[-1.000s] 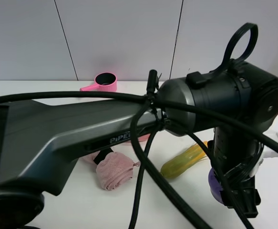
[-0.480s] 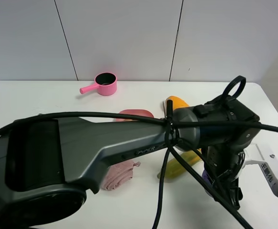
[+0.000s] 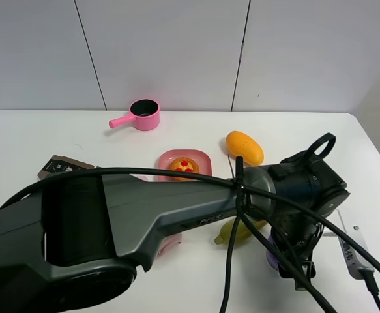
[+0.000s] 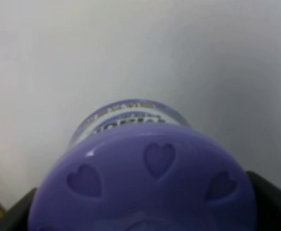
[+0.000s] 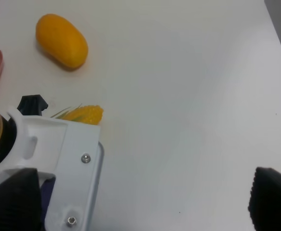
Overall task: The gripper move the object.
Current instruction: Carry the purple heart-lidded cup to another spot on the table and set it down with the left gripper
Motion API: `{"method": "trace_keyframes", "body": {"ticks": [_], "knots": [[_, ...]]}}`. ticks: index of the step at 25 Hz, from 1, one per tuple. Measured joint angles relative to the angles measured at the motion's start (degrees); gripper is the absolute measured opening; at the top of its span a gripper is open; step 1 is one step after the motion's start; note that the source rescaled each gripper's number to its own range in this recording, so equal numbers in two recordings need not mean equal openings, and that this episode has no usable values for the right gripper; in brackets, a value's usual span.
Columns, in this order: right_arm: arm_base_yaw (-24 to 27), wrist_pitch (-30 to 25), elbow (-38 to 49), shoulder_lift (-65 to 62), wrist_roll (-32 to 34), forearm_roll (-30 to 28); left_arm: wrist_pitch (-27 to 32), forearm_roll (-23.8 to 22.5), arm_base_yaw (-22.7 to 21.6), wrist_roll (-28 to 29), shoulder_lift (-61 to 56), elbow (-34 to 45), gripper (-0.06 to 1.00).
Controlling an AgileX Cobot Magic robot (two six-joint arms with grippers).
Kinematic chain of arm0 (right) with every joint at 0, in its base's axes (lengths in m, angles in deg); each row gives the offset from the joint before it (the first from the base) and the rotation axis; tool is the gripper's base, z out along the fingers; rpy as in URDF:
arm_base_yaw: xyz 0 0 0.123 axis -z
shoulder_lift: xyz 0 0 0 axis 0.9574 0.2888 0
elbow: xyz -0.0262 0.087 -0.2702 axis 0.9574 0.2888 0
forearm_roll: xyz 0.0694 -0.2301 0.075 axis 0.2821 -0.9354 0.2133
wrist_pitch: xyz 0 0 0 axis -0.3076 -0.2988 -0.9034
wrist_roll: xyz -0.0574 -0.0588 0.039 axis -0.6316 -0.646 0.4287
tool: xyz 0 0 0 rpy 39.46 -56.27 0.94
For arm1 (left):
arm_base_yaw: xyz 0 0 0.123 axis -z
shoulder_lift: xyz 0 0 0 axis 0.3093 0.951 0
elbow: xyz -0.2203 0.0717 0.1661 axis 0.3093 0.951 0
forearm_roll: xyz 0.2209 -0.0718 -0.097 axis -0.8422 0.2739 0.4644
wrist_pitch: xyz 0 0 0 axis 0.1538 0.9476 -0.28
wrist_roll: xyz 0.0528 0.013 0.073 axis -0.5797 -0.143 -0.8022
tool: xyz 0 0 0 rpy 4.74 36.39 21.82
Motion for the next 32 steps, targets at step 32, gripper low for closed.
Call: {"method": "trace_keyframes", "body": {"ticks": [32], "knots": [[0.00,0.11,0.00,0.00,0.05,0.00,8.50,-4.22,0.11,1.98,-4.23,-4.71,0.38]]}}
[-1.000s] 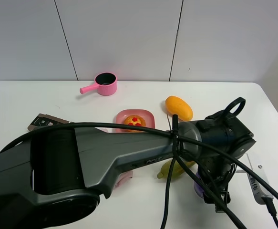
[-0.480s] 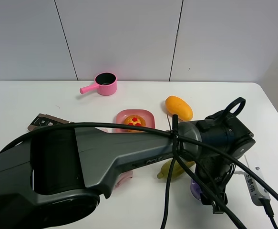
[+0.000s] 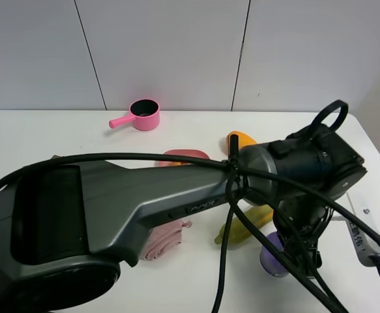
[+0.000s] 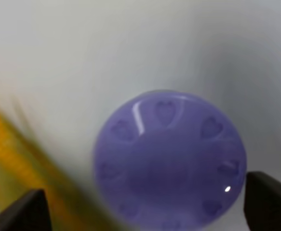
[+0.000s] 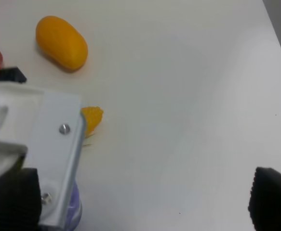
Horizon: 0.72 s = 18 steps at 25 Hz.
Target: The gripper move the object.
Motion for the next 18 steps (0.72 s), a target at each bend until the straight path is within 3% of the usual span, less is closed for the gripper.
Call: {"method": "trace_keyframes", "body": {"ticks": [7,10,18], "knots": [[0.00,0.02,0.00,0.00,0.00,0.00,0.96,-11.25,-0.55,1.42,-3.87,-9.00,0.40],[0.00,0.02,0.00,0.00,0.00,0.00,0.96,-12.52,-2.75,1.87,-5.50,-11.75,0.40],[0.00,0.02,0.00,0.00,0.00,0.02,1.02,-12.97,-15.08,2.73,-8.72,-12.26,0.40]]}}
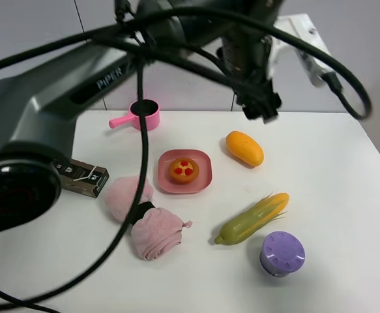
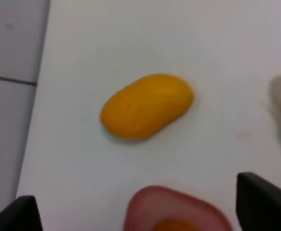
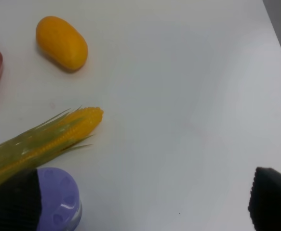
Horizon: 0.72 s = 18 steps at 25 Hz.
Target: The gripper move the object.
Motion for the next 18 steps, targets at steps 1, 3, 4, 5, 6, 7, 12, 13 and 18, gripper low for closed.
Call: {"method": "trace_keyframes", "body": {"ticks": [1,3,4,5,6,7,12,13,18], "knots": [[0.00,0.00,0.00,0.00,0.00,0.00,0.00,-0.05,-2.15,0.00,-0.32,0.00,0.40],[0.00,0.00,0.00,0.00,0.00,0.00,0.05,-0.07,-6.32,0.00,-1.19,0.00,0.40],[0.00,0.00,0.00,0.00,0.00,0.00,0.05,-0.07,-7.99,0.00,-1.70,0.00,0.40],[0.00,0.00,0.00,0.00,0.00,0.00,0.05,0.22,-10.02,0.00,-2.23,0.00,0.40],[0.00,0.00,0.00,0.00,0.00,0.00,0.05,0.73,-12.05,0.00,-2.68,-0.06,0.40],[0.00,0.00,0.00,0.00,0.00,0.00,0.05,1.30,-13.82,0.00,-3.19,-0.06,0.40],[0.00,0.00,0.00,0.00,0.00,0.00,0.12,6.57,-26.48,-0.60,-6.06,-0.06,0.40],[0.00,0.00,0.00,0.00,0.00,0.00,0.12,7.78,-28.66,-1.09,-6.75,-0.06,0.40],[0.00,0.00,0.00,0.00,0.00,0.00,0.12,13.28,-37.78,-1.93,-12.09,-0.06,0.40]]}}
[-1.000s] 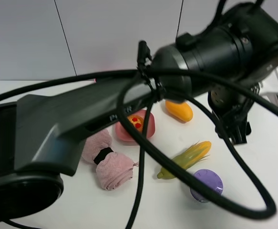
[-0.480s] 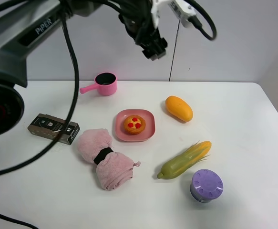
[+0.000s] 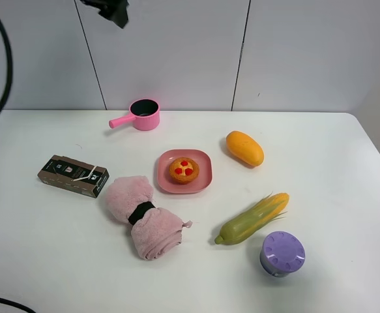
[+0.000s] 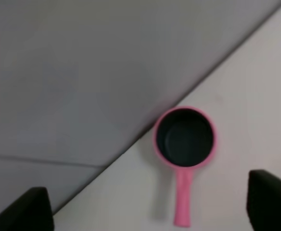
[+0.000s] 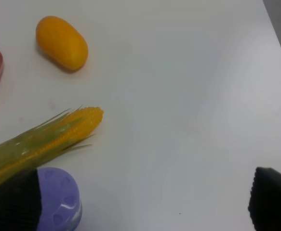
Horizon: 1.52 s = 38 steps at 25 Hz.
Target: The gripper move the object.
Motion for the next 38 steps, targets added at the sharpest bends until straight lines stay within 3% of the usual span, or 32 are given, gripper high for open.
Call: {"method": "trace_keyframes", "body": {"ticks": [6,13,17,24,34,38], "knots": [[0.00,0.00,0.00,0.00,0.00,0.00,0.00,3.13,-6.51,0.00,-8.96,0.00,0.40],[0.00,0.00,0.00,0.00,0.00,0.00,0.01,4.53,-6.91,0.23,-20.17,0.61,0.40],[0.00,0.00,0.00,0.00,0.00,0.00,0.01,4.53,-6.91,0.45,-27.58,5.52,0.40],[0.00,0.00,0.00,0.00,0.00,0.00,0.07,3.11,-6.91,0.45,-50.78,27.46,0.40],[0.00,0.00,0.00,0.00,0.00,0.00,0.31,2.29,-6.91,2.04,-77.82,44.62,0.40],[0.00,0.00,0.00,0.00,0.00,0.00,0.38,-3.55,-6.91,4.57,-88.21,53.26,0.40]]}}
